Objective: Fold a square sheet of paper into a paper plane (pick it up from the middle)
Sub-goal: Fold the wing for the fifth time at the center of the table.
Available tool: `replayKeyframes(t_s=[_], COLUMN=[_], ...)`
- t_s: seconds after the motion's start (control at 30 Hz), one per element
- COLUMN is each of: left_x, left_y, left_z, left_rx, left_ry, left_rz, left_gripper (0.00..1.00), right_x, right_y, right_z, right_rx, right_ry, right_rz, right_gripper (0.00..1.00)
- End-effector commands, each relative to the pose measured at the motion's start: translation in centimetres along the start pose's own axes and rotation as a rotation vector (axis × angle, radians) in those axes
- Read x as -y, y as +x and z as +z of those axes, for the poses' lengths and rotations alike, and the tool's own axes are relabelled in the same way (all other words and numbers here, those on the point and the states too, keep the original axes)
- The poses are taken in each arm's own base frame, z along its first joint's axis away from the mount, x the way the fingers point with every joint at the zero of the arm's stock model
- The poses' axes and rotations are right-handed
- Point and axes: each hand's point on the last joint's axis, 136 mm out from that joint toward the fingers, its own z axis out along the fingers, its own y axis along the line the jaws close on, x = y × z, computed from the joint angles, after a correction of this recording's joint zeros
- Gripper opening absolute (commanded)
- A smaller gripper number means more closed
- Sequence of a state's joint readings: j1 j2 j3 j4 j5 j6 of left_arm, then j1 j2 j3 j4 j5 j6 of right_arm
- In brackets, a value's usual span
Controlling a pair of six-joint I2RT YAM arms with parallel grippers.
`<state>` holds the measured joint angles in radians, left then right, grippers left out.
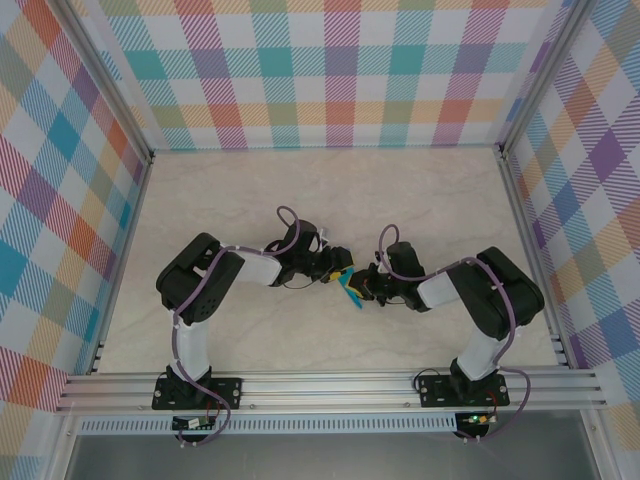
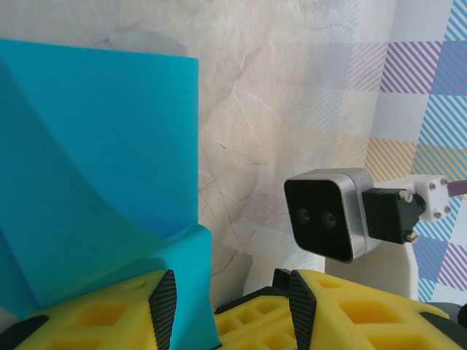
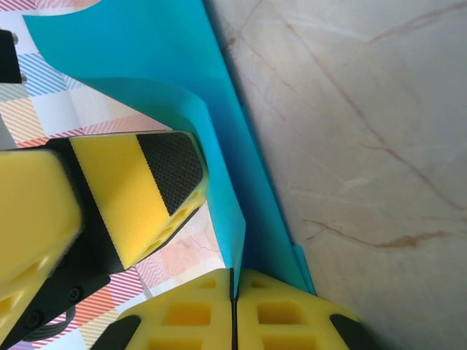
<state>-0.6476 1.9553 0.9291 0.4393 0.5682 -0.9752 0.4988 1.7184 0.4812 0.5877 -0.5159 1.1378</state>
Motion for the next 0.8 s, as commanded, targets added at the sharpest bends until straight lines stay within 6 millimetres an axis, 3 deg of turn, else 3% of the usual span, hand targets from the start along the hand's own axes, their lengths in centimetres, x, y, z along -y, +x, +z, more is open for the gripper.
replayKeyframes(t_s=[0.0,0.27,0.43,0.77], left_x=[-1.6,-2.0,-1.9,-1.7], left_y=[0.8,1.1,1.1,1.2], left_z=[0.6,0.7,0.7,0.9], left_rx=[-0.036,-0.048,-0.052,-0.058], left_ry=[-0.06,-0.08,-0.077,-0.074], left_rz=[-0.011,-0.003,-0.002,0.001], left_gripper=[0.47,0.47,0.47,0.47], right_x=[4.1,0.9,-0.5,1.0], right_y=[1.0,1.2,1.6,1.8], right_z=[-0.8,-2.0,-2.2,-2.0], right_rx=[-0.011,-0.034,-0.072,-0.091], right_ry=[0.18,0.139,0.109,0.173], right_rz=[0.053,-0.055,-0.107,-0.096], right_gripper=[0.11,0.21,0.19,0.12])
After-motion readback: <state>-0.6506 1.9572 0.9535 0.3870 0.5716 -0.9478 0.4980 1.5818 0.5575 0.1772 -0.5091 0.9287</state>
